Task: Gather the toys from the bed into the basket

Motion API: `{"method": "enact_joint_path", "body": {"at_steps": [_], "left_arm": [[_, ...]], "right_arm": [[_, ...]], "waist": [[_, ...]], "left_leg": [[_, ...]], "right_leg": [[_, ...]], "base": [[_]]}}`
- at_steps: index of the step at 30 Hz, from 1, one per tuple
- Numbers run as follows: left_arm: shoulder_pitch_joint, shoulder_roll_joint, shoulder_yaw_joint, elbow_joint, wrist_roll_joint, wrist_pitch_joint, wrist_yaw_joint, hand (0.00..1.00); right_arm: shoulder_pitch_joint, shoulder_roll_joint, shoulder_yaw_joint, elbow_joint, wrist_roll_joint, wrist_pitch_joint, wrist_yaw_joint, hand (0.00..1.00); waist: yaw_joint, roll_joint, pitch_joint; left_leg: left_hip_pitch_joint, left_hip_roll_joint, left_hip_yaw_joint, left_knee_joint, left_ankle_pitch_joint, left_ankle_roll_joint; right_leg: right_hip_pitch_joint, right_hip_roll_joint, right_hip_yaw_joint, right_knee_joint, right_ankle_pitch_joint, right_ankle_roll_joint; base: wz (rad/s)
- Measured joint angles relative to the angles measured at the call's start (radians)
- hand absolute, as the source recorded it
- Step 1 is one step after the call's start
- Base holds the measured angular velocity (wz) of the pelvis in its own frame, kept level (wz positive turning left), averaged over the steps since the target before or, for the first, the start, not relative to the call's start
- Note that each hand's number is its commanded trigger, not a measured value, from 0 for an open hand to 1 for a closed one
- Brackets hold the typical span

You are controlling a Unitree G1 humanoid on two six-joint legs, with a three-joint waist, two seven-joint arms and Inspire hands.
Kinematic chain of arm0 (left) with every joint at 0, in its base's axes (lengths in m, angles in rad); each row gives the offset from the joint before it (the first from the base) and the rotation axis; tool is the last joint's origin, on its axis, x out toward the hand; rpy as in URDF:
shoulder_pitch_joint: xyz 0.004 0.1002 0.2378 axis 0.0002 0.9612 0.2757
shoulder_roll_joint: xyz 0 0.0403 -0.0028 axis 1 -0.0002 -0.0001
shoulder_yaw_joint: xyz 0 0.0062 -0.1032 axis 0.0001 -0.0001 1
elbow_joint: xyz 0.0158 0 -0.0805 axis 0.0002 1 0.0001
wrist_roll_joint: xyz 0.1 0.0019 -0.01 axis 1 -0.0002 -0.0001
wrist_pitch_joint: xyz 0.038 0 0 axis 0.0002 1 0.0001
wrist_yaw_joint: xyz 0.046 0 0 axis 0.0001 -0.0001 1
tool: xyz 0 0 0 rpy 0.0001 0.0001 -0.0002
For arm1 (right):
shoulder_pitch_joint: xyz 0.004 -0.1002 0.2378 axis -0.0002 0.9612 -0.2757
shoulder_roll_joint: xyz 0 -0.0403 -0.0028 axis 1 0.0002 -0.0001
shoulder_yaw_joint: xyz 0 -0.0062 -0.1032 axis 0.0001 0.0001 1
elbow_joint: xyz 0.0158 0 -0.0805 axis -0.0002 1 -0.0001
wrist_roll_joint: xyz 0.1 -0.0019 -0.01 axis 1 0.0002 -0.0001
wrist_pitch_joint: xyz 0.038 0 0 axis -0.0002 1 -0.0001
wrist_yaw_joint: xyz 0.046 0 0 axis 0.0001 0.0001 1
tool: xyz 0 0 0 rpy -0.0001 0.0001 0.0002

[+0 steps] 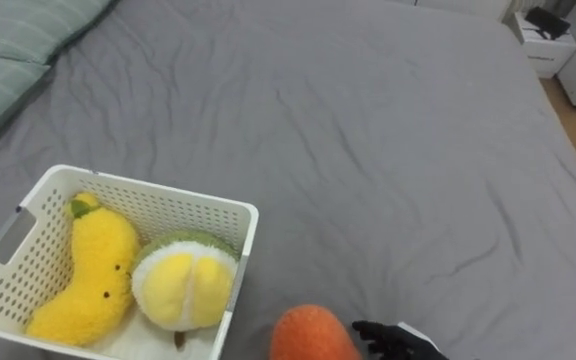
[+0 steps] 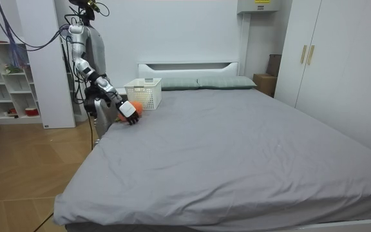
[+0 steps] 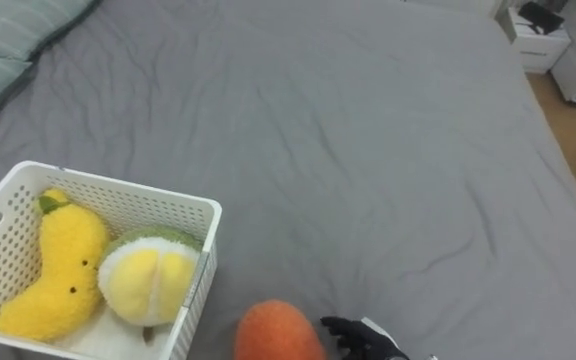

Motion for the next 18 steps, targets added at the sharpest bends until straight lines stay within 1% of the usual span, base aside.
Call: {"method": "enact_joint_path", "body": {"at_steps": [4, 6, 7, 9, 11, 12, 15, 18], "left_arm": [[-0.001, -0.01, -0.001, -0.006, -0.018, 0.0, 0.0, 0.0], [-0.004, -0.014, -0.001, -0.006, -0.019, 0.0, -0.002, 0.0], [-0.004, -0.015, -0.001, -0.006, -0.02, -0.001, -0.003, 0.0], [-0.016, -0.016, 0.0, -0.006, -0.02, -0.007, -0.011, 0.0], [-0.019, -0.017, 0.0, 0.0, -0.02, -0.018, -0.013, 0.0], [-0.018, -0.017, 0.0, 0.006, -0.02, -0.021, -0.013, 0.0], [-0.014, -0.017, 0.001, 0.021, -0.02, -0.021, -0.013, 0.0], [-0.007, -0.017, 0.019, 0.024, -0.02, -0.019, -0.013, 0.0]], "right_arm": [[-0.008, 0.017, 0.02, -0.036, -0.033, 0.006, -0.001, 1.0], [-0.019, 0.041, 0.03, -0.04, -0.044, 0.006, -0.004, 1.0], [-0.023, 0.046, 0.037, -0.04, -0.045, 0.006, -0.004, 1.0], [-0.027, 0.059, 0.052, -0.042, -0.046, 0.007, -0.004, 1.0], [-0.027, 0.072, 0.057, -0.046, -0.062, 0.007, -0.004, 1.0], [-0.027, 0.075, 0.064, -0.055, -0.067, 0.007, -0.006, 1.0], [-0.026, 0.075, 0.073, -0.084, -0.067, 0.006, -0.015, 1.0], [-0.029, 0.073, 0.073, -0.087, -0.064, 0.006, -0.031, 1.0]], "waist": [[0.01, -0.002, 0.0002], [0.011, -0.004, 0.0015], [0.012, -0.005, 0.002], [0.031, -0.006, 0.0052], [0.039, -0.004, 0.0068], [0.042, -0.004, 0.0069], [0.051, 0.002, 0.0111], [0.058, 0.003, 0.0111]], "left_leg": [[-0.003, 0.002, -0.008, 0.001, 0.0, -0.001], [-0.005, 0.002, -0.009, 0.0, 0.0, -0.001], [-0.005, 0.002, -0.009, 0.0, 0.0, -0.001], [-0.005, 0.001, -0.009, -0.002, 0.0, -0.001], [-0.008, 0.001, -0.012, -0.004, 0.0, -0.001], [-0.009, 0.001, -0.012, -0.005, 0.0, -0.001], [-0.01, 0.001, -0.012, -0.005, 0.0, -0.001], [-0.013, 0.001, -0.015, -0.004, 0.0, -0.001]], "right_leg": [[-0.002, 0.002, -0.009, -0.006, 0.0, 0.0], [-0.003, 0.002, -0.01, -0.006, 0.0, 0.0], [-0.003, 0.002, -0.01, -0.006, 0.0, 0.0], [-0.004, 0.002, -0.011, -0.006, 0.001, 0.0], [-0.003, 0.001, -0.012, -0.006, 0.001, 0.0], [-0.003, 0.002, -0.012, -0.005, 0.001, 0.0], [-0.004, 0.001, -0.013, -0.006, 0.001, 0.0], [-0.004, 0.001, -0.016, -0.006, 0.001, 0.0]], "base": [[0.08], [0.02], [0.0], [0.0], [0.0], [0.0], [0.0], [0.02]]}}
